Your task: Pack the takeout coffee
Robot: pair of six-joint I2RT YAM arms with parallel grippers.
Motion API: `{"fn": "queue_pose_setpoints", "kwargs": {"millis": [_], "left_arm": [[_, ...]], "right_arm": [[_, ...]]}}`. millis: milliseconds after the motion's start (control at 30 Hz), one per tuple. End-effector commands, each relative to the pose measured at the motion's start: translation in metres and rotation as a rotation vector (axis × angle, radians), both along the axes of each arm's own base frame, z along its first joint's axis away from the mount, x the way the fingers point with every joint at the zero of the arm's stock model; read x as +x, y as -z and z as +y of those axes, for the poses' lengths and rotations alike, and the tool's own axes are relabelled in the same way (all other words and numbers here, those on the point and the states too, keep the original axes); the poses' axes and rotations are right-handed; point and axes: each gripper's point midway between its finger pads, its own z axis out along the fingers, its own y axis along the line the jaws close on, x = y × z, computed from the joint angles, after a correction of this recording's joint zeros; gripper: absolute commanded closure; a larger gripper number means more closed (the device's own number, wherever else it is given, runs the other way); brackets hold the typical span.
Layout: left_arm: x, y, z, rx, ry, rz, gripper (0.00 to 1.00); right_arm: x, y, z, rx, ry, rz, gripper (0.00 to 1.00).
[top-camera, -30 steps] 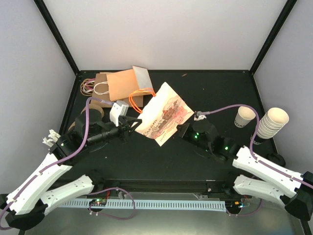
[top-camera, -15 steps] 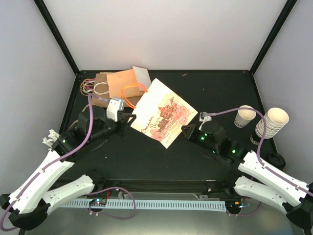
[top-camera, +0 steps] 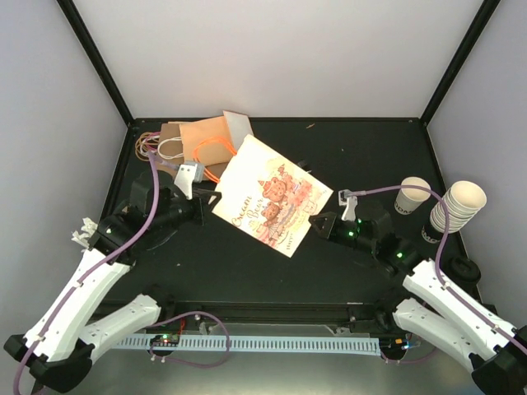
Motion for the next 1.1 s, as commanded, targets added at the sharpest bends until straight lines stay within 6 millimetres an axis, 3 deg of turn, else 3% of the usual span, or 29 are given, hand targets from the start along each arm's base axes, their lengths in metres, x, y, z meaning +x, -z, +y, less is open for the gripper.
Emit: {"fn": "queue_pose_setpoints", "kwargs": {"millis": [0, 400, 533, 633, 667, 833, 1067], "left_arm": [[0.003, -0.008, 0.012, -0.015, -0.016, -0.011, 0.98], [0.006, 0.003, 0.016, -0.102, -0.015, 0.025, 0.96], [0.005, -0.001, 0.016, -0.112, -0.002, 0.007, 0.7], [0.004, -0.009, 0.019, -0.119, -0.006, -0.024, 0.4], [0.004, -0.011, 0.02, -0.119, -0.008, -0.03, 0.35], [0.003, -0.017, 0.024, -0.102, -0.015, -0.034, 0.26], [0.01, -0.011, 0.042, -0.027, -0.102, -0.005, 0.2]], "right_arm": [[-0.005, 0.007, -0.003, -0.066, -0.061, -0.023, 0.99], [-0.004, -0.004, -0.005, 0.034, -0.055, -0.085, 0.99], [-0.007, -0.011, -0.002, 0.044, -0.088, -0.121, 0.99], [-0.007, -0.008, -0.003, 0.017, -0.096, -0.125, 0.99], [-0.007, -0.005, -0.003, 0.008, -0.098, -0.121, 0.99], [-0.008, 0.004, -0.001, -0.012, -0.116, -0.102, 0.99], [-0.008, 0.014, -0.003, -0.028, -0.114, -0.091, 0.99]]}}
